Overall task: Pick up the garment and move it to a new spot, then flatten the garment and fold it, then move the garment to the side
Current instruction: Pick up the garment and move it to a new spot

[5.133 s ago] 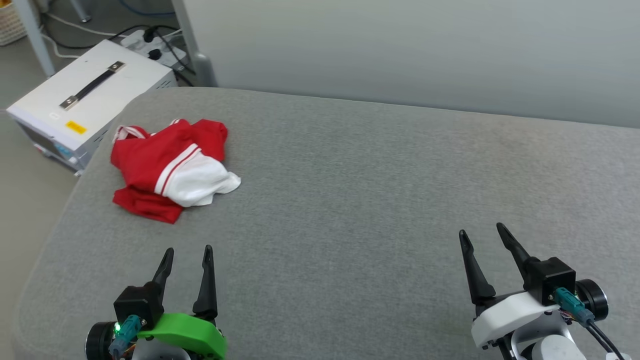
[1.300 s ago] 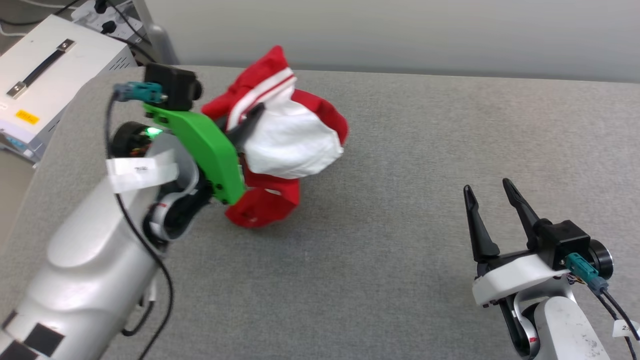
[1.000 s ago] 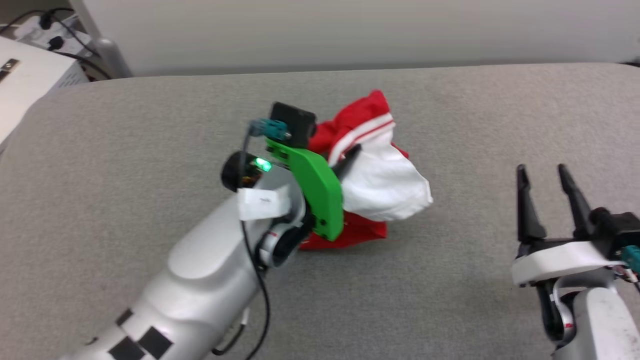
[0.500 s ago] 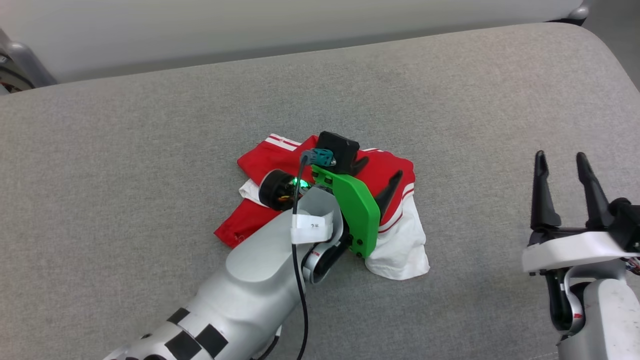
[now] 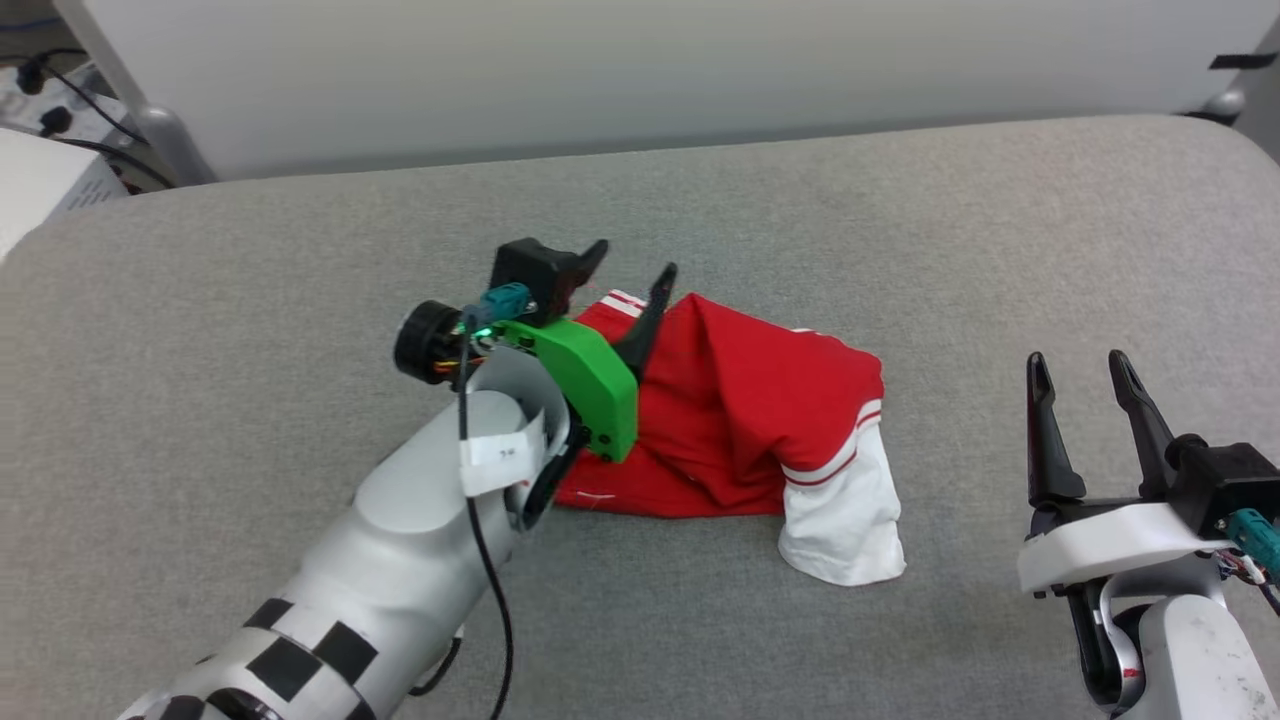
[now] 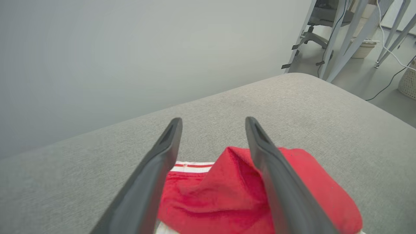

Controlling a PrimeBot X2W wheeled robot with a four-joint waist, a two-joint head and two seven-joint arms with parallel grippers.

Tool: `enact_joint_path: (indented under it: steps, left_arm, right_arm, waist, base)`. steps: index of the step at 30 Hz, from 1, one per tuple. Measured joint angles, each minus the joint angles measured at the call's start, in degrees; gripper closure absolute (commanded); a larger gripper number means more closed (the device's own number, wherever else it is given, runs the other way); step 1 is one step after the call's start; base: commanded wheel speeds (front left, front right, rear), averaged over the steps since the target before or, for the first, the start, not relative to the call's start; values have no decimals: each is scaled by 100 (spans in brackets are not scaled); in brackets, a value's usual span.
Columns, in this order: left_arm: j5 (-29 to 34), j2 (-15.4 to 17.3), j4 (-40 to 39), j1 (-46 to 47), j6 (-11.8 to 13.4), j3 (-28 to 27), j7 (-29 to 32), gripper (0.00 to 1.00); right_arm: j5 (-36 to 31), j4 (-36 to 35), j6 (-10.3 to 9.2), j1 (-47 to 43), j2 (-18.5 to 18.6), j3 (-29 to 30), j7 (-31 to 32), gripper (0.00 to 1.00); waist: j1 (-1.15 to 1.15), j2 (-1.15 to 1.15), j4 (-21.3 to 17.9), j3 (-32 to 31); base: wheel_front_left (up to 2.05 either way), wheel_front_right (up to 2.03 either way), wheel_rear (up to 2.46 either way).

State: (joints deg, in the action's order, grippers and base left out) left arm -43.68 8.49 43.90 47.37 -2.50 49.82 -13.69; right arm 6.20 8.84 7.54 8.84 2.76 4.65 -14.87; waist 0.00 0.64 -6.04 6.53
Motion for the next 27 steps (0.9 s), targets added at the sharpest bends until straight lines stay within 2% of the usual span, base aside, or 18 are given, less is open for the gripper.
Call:
enact_joint_path:
  steps: [4, 10, 15, 21, 27]
  left_arm:
    - [213, 428, -159, -133, 49, -244, -97, 0]
    - [650, 1044, -1306, -964, 246, -1111, -97, 0]
    - [924, 1350, -2272, -2046, 346, -1858, -98, 0]
    - [1289, 1335, -3274, -3260, 434, -2651, -98, 0]
    - [1749, 969, -3936, -4087, 425, -3117, -98, 0]
  right_arm:
    - [-90, -9, 0, -85, -3, -25, 0, 0]
    - [-154, -58, 0, -299, -1, -18, 0, 0]
    - [-163, -91, 0, -442, -3, -101, 0, 0]
    - [-197, -124, 0, -647, -3, -143, 0, 0]
    - [-198, -132, 0, -749, -3, -168, 0, 0]
  waist:
    - [0, 0, 233, -212]
    - [0, 0, 559, -493]
    - [0, 0, 743, -674]
    - [0, 0, 885, -763]
    - [0, 0, 949, -778]
  base:
    - [0, 0, 0]
    - [0, 0, 0]
    - [0, 0, 0]
    - [0, 0, 0]
    - [0, 0, 0]
